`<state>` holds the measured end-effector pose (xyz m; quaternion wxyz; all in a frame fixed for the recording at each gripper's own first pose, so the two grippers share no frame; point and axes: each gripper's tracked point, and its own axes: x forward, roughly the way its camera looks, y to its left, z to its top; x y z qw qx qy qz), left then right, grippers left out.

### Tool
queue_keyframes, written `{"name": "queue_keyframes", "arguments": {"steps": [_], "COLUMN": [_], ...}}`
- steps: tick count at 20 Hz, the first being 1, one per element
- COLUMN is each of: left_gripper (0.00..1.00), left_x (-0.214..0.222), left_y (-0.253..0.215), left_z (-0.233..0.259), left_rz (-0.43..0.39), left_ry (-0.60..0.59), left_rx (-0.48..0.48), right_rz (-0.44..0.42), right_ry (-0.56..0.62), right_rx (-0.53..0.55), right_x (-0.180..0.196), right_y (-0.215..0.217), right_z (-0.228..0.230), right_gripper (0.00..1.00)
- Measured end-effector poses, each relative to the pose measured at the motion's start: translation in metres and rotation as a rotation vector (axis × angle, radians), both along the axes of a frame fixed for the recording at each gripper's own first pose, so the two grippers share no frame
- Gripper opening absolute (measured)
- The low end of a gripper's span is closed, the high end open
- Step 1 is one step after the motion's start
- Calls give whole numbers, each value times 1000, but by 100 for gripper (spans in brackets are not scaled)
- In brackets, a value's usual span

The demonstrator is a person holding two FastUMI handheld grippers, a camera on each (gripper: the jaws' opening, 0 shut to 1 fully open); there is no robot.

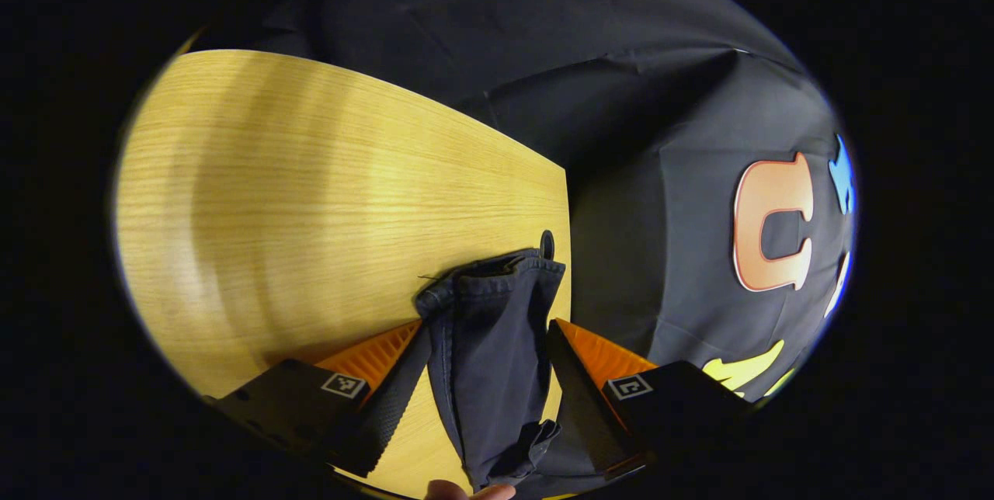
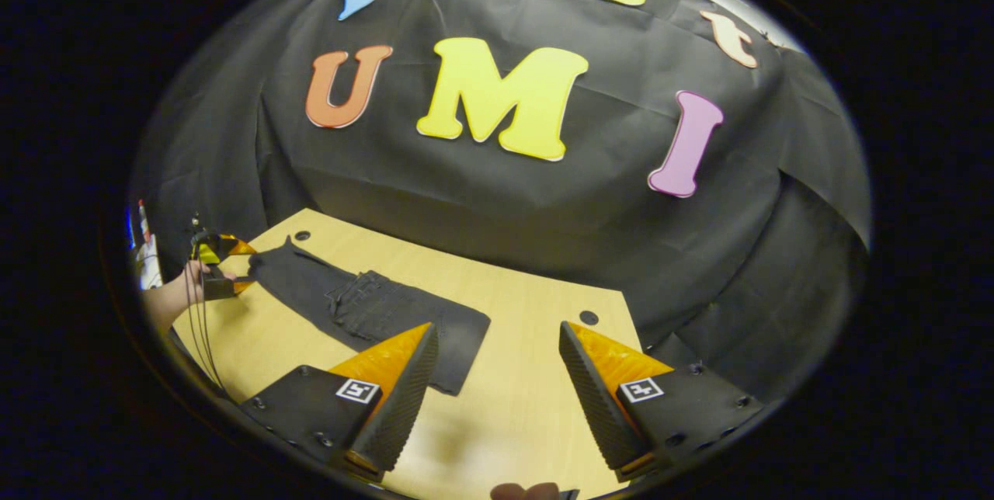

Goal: Grasp the waist and the cuffs of the jeans and fold them to make the two legs overlap; first hold the waist and fold one-third of the jeans toward the cuffs, then hold the cuffs and fold the remaining one-third in the same direction to finish folding.

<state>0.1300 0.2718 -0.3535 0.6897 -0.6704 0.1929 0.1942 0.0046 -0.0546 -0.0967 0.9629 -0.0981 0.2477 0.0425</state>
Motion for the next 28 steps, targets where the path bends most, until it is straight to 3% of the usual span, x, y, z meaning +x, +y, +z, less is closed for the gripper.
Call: {"name": "queue_keyframes", "arguments": {"steps": [2, 5, 7, 8, 9, 11, 12, 13, 14, 19, 24, 28], "left_gripper": [96, 55, 42, 27, 28, 14, 12, 19, 11, 9, 8, 8], "left_x": [5, 14, 15, 15, 16, 16, 19, 24, 26, 36, 51, 47], "left_y": [0, -1, -5, -6, -6, -6, -6, -8, -11, -48, -129, -214], "left_z": [-4, -13, -18, -23, -24, -18, -8, 4, 19, 101, 189, 237], "left_rz": [28, 99, 88, 72, 56, 29, 26, 18, -2, -165, -384, -557], "left_ry": [-6, 0, 19, 40, 64, 75, 52, 21, -8, -128, -251, -363], "left_rx": [-10, -87, -62, -44, -25, 15, 26, 41, 66, 307, 649, 854], "right_rz": [-28, -59, -71, -75, -82, -95, -96, -96, -93, -97, -142, -195], "right_ry": [0, 7, 9, 7, 4, -17, -28, -35, -41, -63, -100, -128], "right_rx": [10, 20, 22, 20, 15, 2, 2, 5, 12, 43, 72, 78], "right_x": [-1, -6, -12, -16, -20, -27, -28, -32, -37, -57, -84, -104], "right_y": [-9, -20, -25, -28, -30, -34, -32, -31, -30, -34, -58, -83], "right_z": [2, 4, 4, 4, 4, 6, 9, 10, 11, 13, 28, 37], "right_gripper": [94, 94, 96, 96, 96, 96, 96, 96, 96, 96, 96, 96]}}
